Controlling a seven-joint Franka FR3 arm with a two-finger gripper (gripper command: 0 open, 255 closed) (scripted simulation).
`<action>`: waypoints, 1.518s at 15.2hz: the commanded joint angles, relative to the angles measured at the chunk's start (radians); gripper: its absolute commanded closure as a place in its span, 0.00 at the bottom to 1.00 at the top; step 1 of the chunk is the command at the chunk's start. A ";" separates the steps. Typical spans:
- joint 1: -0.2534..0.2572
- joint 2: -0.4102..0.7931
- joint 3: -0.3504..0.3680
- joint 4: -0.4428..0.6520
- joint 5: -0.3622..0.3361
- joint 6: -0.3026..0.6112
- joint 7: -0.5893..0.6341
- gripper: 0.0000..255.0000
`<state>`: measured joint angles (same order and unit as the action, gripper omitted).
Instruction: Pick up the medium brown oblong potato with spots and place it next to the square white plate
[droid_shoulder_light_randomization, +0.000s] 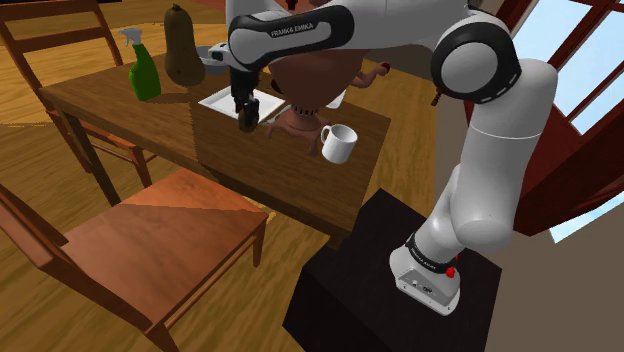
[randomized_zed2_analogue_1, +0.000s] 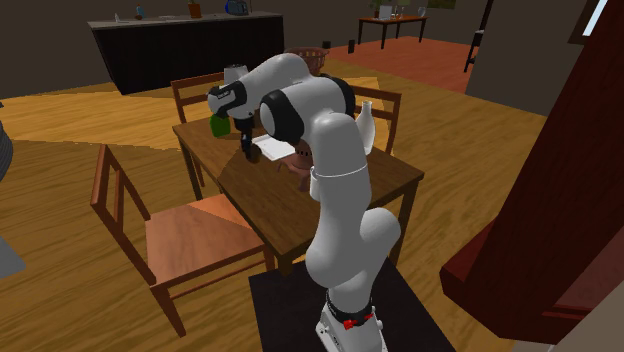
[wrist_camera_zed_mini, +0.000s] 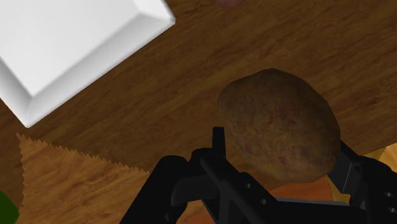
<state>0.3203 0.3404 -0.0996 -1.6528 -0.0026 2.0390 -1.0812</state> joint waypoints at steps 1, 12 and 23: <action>-0.003 0.017 -0.001 -0.022 0.003 0.024 -0.001 1.00; -0.006 0.075 0.002 -0.090 0.007 0.149 -0.001 1.00; -0.008 0.083 0.002 -0.087 0.008 0.153 -0.003 0.00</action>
<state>0.3126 0.4223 -0.0975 -1.7380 0.0056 2.1921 -1.0847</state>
